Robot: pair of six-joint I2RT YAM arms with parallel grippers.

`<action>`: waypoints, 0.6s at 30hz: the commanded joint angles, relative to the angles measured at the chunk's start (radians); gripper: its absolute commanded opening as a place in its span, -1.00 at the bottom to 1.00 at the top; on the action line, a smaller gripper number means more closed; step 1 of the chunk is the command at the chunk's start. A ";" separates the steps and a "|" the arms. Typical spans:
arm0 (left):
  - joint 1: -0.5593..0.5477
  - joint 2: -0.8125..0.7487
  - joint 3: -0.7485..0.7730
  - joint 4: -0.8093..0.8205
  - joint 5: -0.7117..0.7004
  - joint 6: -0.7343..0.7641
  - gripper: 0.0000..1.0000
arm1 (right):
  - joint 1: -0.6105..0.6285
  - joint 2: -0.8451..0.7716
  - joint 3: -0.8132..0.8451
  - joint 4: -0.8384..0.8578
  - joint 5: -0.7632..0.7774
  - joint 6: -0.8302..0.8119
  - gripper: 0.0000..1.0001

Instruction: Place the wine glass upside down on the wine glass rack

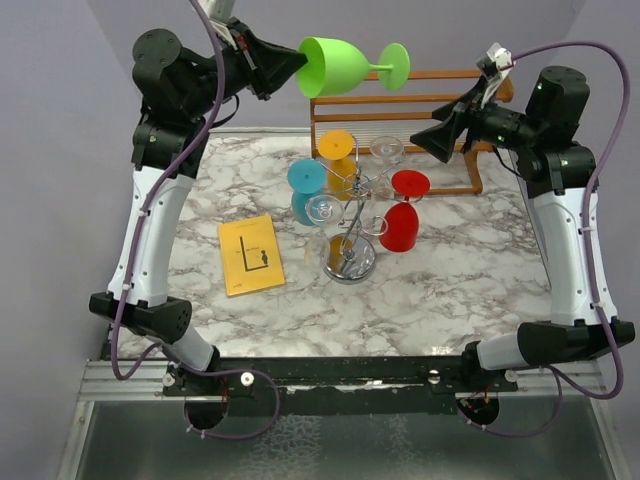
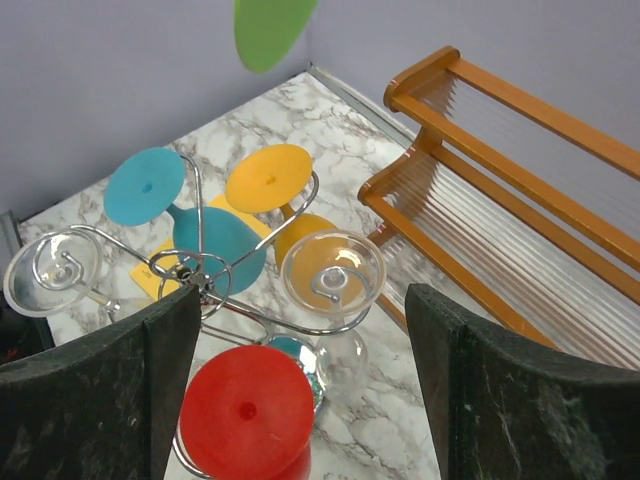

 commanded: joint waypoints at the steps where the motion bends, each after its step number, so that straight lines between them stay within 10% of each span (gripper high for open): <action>1: -0.086 0.033 0.067 0.028 -0.055 0.063 -1.00 | 0.011 0.001 0.030 0.073 -0.011 0.081 0.63; 18: -0.221 0.078 0.102 -0.056 -0.134 0.242 -1.00 | 0.011 -0.049 0.025 0.158 0.232 0.208 0.27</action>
